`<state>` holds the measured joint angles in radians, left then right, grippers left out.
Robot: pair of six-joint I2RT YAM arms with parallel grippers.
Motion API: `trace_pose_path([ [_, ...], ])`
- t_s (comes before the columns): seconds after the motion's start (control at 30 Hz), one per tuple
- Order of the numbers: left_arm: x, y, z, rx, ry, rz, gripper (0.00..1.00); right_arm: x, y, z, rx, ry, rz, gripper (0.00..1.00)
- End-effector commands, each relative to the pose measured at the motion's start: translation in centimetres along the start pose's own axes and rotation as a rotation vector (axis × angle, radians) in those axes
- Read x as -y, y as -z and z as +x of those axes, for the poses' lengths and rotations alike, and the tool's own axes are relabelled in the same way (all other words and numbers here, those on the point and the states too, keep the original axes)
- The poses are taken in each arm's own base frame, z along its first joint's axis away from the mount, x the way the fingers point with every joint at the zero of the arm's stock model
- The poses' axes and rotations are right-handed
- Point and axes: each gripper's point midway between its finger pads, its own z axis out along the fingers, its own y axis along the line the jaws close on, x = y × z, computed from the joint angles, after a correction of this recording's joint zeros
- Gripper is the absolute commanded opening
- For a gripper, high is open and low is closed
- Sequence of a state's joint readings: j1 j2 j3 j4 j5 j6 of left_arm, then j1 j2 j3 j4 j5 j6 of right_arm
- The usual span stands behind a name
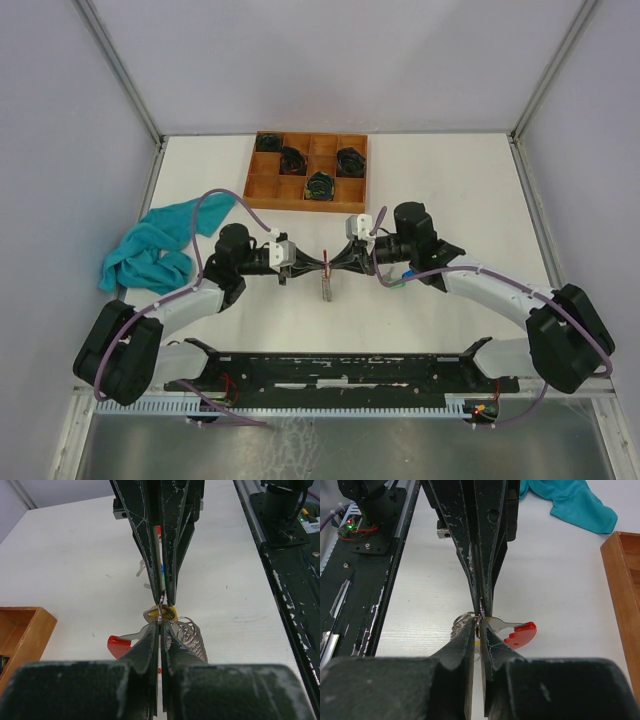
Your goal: Put the keys on the keyring
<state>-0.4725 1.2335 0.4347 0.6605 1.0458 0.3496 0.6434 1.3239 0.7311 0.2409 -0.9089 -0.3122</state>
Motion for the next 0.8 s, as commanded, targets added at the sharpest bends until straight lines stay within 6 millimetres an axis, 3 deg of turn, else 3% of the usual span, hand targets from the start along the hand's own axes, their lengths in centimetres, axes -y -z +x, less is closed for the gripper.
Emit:
trace_pose_path([
  [0.0,-0.5,-0.3,-1.9,0.051,-0.067,-0.01,0.03,0.6,0.5,-2.6,0.032,0.081,0.02,0.16],
  [0.3,-0.5,-0.2,-2.1,0.052,-0.067,-0.012,0.03,0.8,1.2,-2.3,0.018,0.083,0.058,0.2],
  [0.6,-0.5,-0.2,-2.1,0.054,-0.069,-0.012,0.03,0.8,1.2,-1.6,0.003,0.068,0.057,0.13],
  [0.77,-0.4,-0.2,-2.2,0.056,-0.068,-0.003,0.03,0.7,1.0,-1.8,0.01,0.059,0.044,0.01],
])
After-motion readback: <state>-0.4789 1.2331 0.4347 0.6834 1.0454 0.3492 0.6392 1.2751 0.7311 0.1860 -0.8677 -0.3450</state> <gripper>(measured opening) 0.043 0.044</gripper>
